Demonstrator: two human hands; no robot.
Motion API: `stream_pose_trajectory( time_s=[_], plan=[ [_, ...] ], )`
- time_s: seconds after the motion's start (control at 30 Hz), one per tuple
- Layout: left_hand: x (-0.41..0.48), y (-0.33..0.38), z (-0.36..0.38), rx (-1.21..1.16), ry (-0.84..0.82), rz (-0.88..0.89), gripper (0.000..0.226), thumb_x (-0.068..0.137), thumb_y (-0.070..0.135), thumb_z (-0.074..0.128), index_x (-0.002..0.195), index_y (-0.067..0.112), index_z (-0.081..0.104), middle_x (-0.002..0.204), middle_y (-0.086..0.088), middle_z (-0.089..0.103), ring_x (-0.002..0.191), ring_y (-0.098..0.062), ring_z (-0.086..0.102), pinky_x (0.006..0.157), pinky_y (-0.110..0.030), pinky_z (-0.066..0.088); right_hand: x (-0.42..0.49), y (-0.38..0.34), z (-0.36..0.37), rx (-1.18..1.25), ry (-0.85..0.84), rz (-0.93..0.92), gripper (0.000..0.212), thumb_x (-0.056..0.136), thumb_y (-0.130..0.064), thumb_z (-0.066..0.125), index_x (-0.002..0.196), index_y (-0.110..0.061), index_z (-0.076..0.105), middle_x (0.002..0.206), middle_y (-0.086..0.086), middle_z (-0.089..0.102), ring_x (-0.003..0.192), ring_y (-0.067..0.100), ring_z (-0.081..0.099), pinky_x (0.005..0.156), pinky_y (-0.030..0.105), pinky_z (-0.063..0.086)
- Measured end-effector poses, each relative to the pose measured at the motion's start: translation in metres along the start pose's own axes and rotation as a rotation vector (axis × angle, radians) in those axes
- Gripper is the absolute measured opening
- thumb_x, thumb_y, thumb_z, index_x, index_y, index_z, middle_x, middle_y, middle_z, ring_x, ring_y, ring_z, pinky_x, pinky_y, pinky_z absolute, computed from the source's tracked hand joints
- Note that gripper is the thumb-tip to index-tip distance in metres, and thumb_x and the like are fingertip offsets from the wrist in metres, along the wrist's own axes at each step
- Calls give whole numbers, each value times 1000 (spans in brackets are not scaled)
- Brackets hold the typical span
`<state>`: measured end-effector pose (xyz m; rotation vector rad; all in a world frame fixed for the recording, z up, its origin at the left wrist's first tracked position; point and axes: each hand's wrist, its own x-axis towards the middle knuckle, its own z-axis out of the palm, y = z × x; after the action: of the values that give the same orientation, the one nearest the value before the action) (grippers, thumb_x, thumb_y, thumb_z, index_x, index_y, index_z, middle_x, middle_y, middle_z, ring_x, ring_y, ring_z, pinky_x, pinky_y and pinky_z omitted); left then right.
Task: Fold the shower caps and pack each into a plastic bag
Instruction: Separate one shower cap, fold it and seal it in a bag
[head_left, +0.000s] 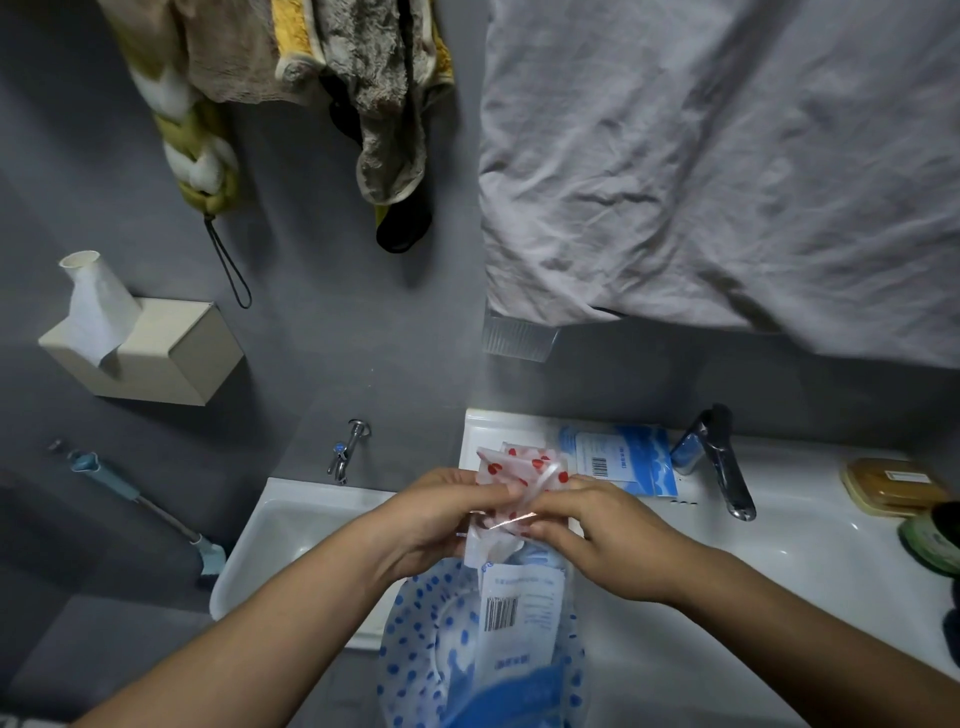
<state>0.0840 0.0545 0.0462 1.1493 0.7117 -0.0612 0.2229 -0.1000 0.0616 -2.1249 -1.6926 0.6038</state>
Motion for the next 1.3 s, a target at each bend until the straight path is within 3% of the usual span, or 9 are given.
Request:
stream_pose_trajectory(
  time_s=[0.1, 0.23, 0.43, 0.6, 0.67, 0.83, 0.97, 1.1, 1.3],
  plan=[
    [-3, 1, -1, 30, -49, 40, 45, 72, 15, 87, 113, 2, 72, 113, -24, 73, 104, -38, 69, 95, -48, 52, 0, 0, -1, 96, 4, 33, 13, 93, -43, 53, 101, -39, 63, 107, -16, 55, 100, 0, 51, 88, 27, 49],
    [-4, -2, 1, 27, -5, 130, 39, 80, -3, 75, 118, -3, 67, 114, -24, 73, 103, -37, 70, 89, -42, 59, 0, -4, -5, 222, 99, 54, 11, 86, -38, 67, 96, -39, 64, 114, -15, 42, 104, 1, 52, 88, 19, 48],
    [-4, -3, 6, 21, 46, 224, 36, 81, 2, 77, 116, 3, 68, 110, -19, 75, 103, -35, 73, 94, -46, 56, -1, -6, -14, 358, 135, 108, 86, 83, -29, 73, 142, -56, 17, 104, -16, 66, 88, -1, 66, 79, 20, 52],
    [-6, 1, 7, 51, 48, 267, 36, 80, 9, 80, 115, 9, 70, 110, -15, 76, 103, -34, 73, 94, -48, 56, 1, -3, -22, 243, 176, 40, 19, 88, -36, 66, 101, -40, 53, 91, -14, 68, 83, 0, 63, 75, 27, 52],
    [-8, 2, 9, 66, 57, 292, 37, 80, 10, 80, 115, 9, 69, 109, -13, 77, 101, -31, 74, 90, -42, 58, 2, 0, -23, 211, 199, 16, 9, 87, -39, 65, 90, -36, 58, 93, -14, 59, 85, 2, 60, 77, 28, 50],
    [-10, 2, 11, 100, 31, 325, 39, 79, 5, 80, 115, 7, 67, 109, -14, 77, 98, -31, 75, 84, -40, 60, 6, 0, -26, 254, 230, 23, 24, 88, -53, 51, 94, -31, 59, 98, -14, 54, 90, 7, 59, 82, 39, 52],
    [-9, 6, 12, 146, 11, 356, 42, 76, -3, 81, 115, 6, 68, 114, -17, 74, 99, -32, 74, 85, -40, 60, 6, 0, -30, 290, 261, -11, 32, 93, -39, 56, 123, -42, 45, 115, -18, 62, 105, 6, 62, 91, 40, 52],
    [-9, 10, 14, 150, -6, 350, 50, 73, -9, 80, 119, 6, 66, 114, -15, 74, 91, -25, 76, 77, -32, 61, 8, 0, -38, 153, 164, -78, 35, 91, -24, 62, 124, -34, 59, 121, -20, 64, 113, -1, 58, 97, 33, 49],
    [-4, 4, 17, 138, 64, 367, 58, 74, -12, 78, 126, 5, 59, 109, -8, 72, 82, -15, 75, 75, -27, 60, 2, -16, -40, -58, 11, -95, 35, 91, -54, 45, 125, -48, 53, 110, -18, 42, 90, 5, 57, 78, 36, 53]
  ],
)
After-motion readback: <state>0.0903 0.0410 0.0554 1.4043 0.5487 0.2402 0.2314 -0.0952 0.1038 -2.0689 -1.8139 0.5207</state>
